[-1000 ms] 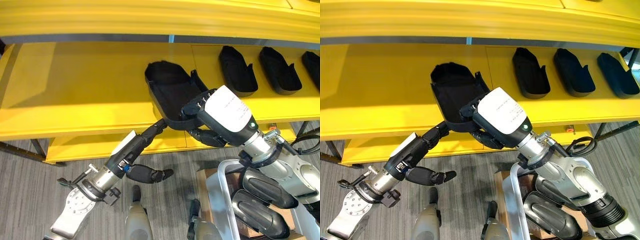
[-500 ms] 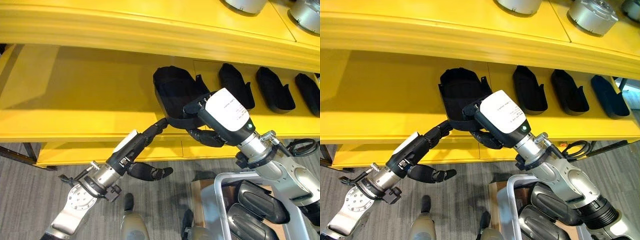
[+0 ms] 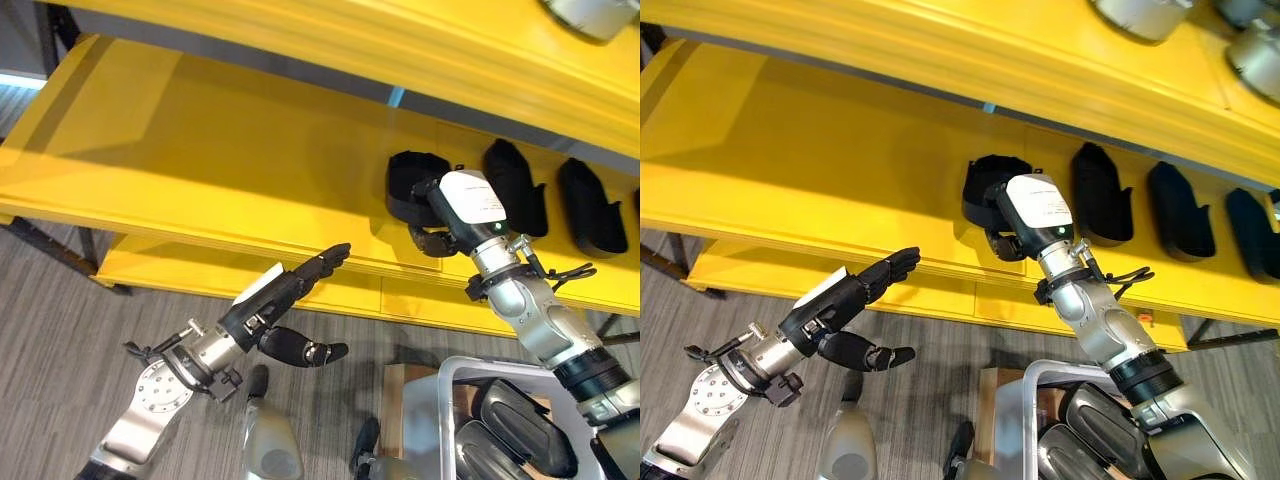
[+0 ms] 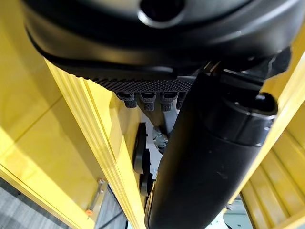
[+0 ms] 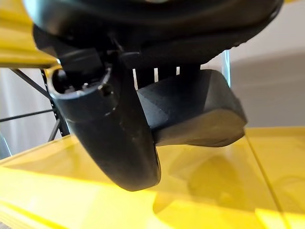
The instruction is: Move parts from the plastic box to the shelf.
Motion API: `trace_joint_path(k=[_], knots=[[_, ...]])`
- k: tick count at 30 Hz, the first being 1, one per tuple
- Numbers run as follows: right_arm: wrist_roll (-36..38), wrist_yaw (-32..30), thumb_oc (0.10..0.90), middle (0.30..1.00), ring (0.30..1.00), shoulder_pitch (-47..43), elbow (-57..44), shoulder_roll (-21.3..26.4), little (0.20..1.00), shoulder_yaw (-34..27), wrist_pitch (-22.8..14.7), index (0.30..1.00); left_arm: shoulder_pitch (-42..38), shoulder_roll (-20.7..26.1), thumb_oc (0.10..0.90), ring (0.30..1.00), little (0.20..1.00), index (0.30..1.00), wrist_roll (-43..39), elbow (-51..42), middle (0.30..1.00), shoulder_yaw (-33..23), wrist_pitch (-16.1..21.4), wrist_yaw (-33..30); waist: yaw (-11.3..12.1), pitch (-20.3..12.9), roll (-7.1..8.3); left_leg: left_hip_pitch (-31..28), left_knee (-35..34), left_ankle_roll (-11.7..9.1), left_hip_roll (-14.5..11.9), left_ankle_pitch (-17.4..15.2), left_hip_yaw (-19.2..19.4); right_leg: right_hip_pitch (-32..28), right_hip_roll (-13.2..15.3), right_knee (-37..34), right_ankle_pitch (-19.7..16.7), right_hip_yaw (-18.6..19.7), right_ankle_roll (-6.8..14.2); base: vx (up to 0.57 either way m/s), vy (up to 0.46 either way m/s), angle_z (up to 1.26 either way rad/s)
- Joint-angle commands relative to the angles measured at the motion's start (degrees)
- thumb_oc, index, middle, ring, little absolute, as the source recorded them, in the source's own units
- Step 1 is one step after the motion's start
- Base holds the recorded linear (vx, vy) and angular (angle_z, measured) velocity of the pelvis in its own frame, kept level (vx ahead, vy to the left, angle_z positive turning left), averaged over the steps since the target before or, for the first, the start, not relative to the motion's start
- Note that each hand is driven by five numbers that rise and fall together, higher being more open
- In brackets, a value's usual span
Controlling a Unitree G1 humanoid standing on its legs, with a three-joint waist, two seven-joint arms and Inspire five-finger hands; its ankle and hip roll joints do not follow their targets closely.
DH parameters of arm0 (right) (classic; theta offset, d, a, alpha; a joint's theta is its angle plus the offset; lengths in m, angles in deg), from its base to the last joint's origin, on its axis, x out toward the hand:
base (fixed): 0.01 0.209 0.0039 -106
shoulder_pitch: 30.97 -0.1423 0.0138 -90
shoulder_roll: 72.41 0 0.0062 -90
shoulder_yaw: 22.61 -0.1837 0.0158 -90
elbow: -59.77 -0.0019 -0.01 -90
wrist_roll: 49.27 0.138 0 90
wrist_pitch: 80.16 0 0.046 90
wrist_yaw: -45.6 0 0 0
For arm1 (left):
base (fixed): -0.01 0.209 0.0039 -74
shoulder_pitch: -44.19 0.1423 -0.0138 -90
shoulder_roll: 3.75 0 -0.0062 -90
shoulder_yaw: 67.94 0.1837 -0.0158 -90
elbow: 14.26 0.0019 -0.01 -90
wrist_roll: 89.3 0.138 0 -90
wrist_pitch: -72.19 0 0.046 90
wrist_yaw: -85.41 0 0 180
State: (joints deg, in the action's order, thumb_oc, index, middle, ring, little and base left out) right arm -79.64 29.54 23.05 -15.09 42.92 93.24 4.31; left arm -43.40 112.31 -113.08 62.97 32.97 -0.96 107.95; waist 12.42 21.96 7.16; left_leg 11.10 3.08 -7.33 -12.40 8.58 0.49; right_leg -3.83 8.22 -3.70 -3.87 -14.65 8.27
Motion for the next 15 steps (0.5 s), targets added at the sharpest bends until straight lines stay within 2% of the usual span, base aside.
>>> trace_joint_path(k=[1,3,11,15], knots=[[-3.62,-8.34,0.4,0.3,0.3,-16.36,-0.56,1.08,0.3,-0.16,-2.22,0.3,-5.11,1.13,0.9,1.0,1.0,1.0,-3.9,-5.18,1.0,-0.3,4.29,1.68,1.2,-0.75,-0.41,-0.27,7.82,2.96,1.16,-11.69,-0.53,4.13,1.66,7.19,4.38,0.64,-0.66,-0.09,-0.039,0.14],[-3.11,-8.54,0.4,0.3,0.3,-19.07,1.44,1.45,0.3,1.23,-1.41,0.3,-5.85,1.1,0.9,1.0,1.0,1.0,-3.8,-4.95,1.0,-0.04,4.73,1.48,1.64,0.14,-0.89,0.92,8.24,2.78,1.32,-11.43,-0.95,4.67,1.61,7.4,4.55,0.46,-0.82,-0.07,-0.007,0.07],[-3.96,-11.45,0.4,0.3,0.3,-27.17,7.21,2.57,0.3,5.1,-2.49,0.3,-7.69,1.26,0.9,1.0,1.0,1.0,-4.18,-4.59,1.0,0.27,6.55,0.4,2.5,2.31,-2.33,5.28,9.77,2.62,2.18,-11.08,-2.06,7.41,1.67,8.11,5.06,0.31,-1.31,-0.08,0.009,0.06],[-3.35,-11.33,0.4,0.3,0.3,-31.25,9.83,2.58,0.3,7.09,-0.45,0.3,-8.92,0.6,0.9,1.0,1.0,1.0,-3.2,-4.61,1.0,0.74,6.49,-0.61,2.52,3.47,-3.17,7.49,10.69,2.69,2.62,-10.99,-2.42,9.57,1.84,9.06,5.22,0.5,-1.52,-0.09,0.027,0.02]])
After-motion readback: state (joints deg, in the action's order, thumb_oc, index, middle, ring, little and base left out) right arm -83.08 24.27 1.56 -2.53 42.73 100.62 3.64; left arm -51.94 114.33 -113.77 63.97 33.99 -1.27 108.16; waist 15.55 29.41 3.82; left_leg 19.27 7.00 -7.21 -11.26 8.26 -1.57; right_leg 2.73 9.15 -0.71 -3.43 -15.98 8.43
